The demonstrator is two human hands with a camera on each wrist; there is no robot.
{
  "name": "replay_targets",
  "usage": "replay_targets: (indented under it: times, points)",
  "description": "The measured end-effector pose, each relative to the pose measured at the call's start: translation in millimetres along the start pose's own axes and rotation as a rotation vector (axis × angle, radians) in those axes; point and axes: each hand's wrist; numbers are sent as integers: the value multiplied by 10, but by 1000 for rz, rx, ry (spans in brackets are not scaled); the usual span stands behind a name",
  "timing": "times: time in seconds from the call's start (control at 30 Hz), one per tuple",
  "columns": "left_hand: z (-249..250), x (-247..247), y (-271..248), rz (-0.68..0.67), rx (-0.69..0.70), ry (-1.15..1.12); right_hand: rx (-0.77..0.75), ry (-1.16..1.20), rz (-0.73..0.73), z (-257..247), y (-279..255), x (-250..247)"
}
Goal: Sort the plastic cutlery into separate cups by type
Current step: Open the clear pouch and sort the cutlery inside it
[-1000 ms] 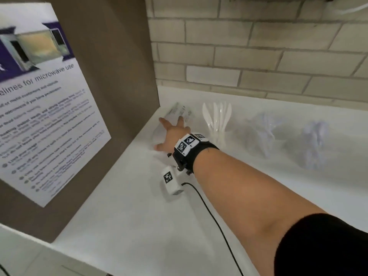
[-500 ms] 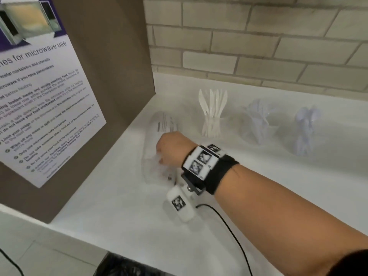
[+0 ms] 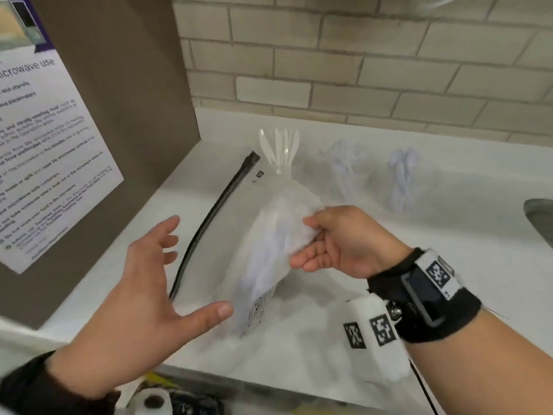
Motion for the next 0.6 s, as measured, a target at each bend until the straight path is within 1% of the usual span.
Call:
replay_targets:
  times: [0.07,0.13,0.17,0.23,0.3,0.33,0.4,0.5,0.6]
  points:
    - [92,98,94,-108,29,69,50,-92,63,206,-76,-163]
    - [115,208,190,-141,61,107,50,-341,106,346,-142,-332]
    - [143,256,253,-143,71,117,55,-507,100,380,-181,-401]
    - [189,351,391,-193,75,170,83,-806,40,423,-241,-488]
    - [189,448,563,-249,75,232,86,-1032,-23,470,-248,-525]
    - [180,494,656,-275,60,289,70,-1106,-34,479,-239,-531]
    - [152,573,825,-308,12,445,60,-1153,-24,488,-204,-530]
    - [153,632,976,-357,-73,585,41,-1088,62,516,-50,-535]
    - [197,648,1042,-375,-96,646,31,-834,220,539,200,-552]
Point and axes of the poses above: each hand's wrist, its own y-axis towards the middle knuckle, its own x-axis out of the palm, z = x × y, and after that the axes turned 14 degrees about -x, right-handed
